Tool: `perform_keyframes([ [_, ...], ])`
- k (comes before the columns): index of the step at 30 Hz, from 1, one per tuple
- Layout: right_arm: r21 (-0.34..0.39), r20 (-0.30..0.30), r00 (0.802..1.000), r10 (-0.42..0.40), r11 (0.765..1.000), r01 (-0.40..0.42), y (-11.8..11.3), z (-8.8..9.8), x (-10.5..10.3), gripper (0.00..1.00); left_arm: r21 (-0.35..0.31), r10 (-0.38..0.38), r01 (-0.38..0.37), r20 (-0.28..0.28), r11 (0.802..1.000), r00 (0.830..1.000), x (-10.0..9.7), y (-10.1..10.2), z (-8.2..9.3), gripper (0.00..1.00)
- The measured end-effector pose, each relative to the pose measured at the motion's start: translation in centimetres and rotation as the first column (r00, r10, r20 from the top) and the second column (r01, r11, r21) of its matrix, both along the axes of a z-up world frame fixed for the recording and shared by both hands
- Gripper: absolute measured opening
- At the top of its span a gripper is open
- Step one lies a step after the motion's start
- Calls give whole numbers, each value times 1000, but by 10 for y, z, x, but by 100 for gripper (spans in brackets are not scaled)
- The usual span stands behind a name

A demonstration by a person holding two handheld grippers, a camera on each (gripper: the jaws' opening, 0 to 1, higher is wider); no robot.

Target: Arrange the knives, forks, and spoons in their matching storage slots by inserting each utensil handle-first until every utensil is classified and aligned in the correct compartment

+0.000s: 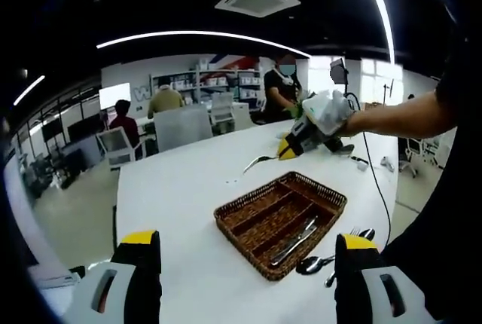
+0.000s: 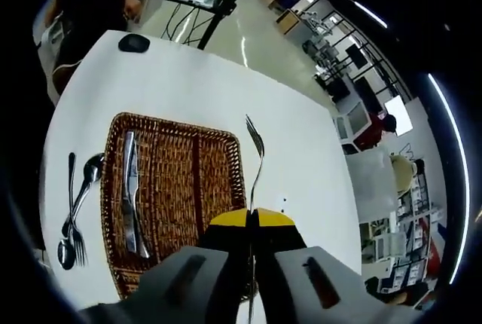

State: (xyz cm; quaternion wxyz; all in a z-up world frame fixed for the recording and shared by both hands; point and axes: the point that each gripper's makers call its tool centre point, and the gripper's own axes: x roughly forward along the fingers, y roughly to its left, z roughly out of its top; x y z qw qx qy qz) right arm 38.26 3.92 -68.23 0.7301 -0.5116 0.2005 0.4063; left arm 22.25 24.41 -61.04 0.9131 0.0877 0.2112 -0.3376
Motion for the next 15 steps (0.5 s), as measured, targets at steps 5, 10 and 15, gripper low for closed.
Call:
perform_keyframes([
  [5,3,41,999,-11,1000,11,4,-10,7,0,-13,10,-10,-6,1000,1000,2,2,-3,100],
  [10,11,76,997,-9,1000,8,8,-21,9,0,-22,20,-20,-5,1000,1000,6,5,-2,100],
  [15,6,60,998,-5,1000,5,9,-39,4,0,-16,27,-27,-13,1000,1000,6,7,-3,100],
])
